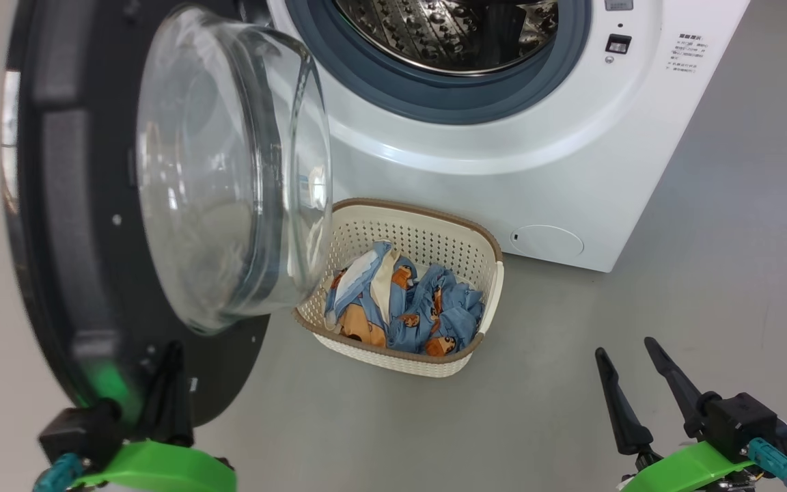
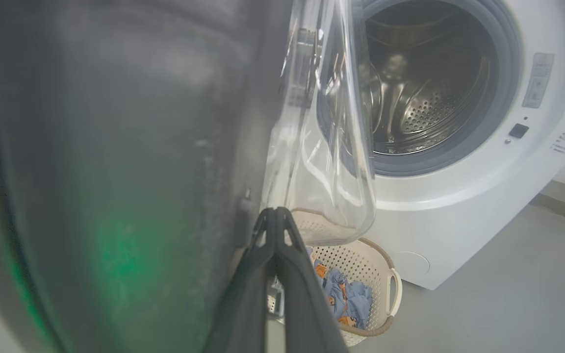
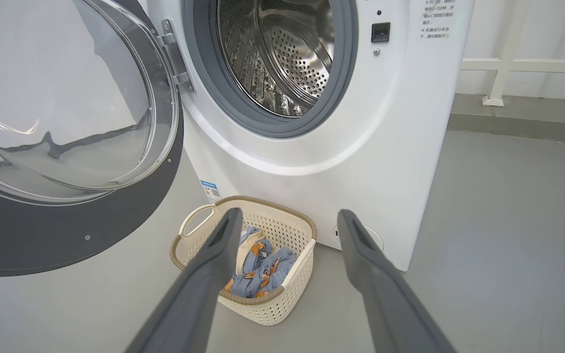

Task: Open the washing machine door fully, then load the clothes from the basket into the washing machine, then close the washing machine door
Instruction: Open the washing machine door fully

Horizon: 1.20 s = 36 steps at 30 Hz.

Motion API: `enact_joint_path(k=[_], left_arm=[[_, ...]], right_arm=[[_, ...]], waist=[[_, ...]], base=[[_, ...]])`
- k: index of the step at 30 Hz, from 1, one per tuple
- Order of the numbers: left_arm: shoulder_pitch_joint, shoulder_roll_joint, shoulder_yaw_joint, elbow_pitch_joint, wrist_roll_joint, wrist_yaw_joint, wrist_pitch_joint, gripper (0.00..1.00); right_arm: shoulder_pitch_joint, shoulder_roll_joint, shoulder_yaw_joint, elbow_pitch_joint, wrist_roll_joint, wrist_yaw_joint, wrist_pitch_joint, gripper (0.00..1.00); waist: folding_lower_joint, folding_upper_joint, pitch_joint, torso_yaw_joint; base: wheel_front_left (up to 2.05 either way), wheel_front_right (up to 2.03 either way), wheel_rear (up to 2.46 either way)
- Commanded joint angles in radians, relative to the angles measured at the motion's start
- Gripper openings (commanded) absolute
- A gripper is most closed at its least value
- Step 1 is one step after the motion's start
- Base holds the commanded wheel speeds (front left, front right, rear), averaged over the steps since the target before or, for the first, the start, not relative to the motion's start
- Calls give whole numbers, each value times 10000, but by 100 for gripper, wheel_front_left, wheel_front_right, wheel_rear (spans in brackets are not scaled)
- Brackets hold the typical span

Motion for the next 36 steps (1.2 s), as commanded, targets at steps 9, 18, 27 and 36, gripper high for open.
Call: enact_joint_path(k=[9,18,27,36], left_arm=[[-839,565,1679,972,-482,-150,-394,0],[-1477,701,2946,2041,-665,-298,-544,0],[-1874,529,4440,2458,-542,-432,-571,0],[-2660,429,5637,3372,-214,-937,-573,0]], right_arm=[[-227,-416,545,-275,94,14,-120,100],[-326,-572,643,-291,76,14,-120,100],[-394,-682,555,-332,11,14,-120,100],[-702,-768,732,-298,-47,14,-120,100]], waist=[[0,-1,238,-202],[0,-1,526,-396],[0,-1,804,-396],[0,-1,1121,-461]], base=[[0,0,0],[0,0,0],[0,0,0],[0,0,0]])
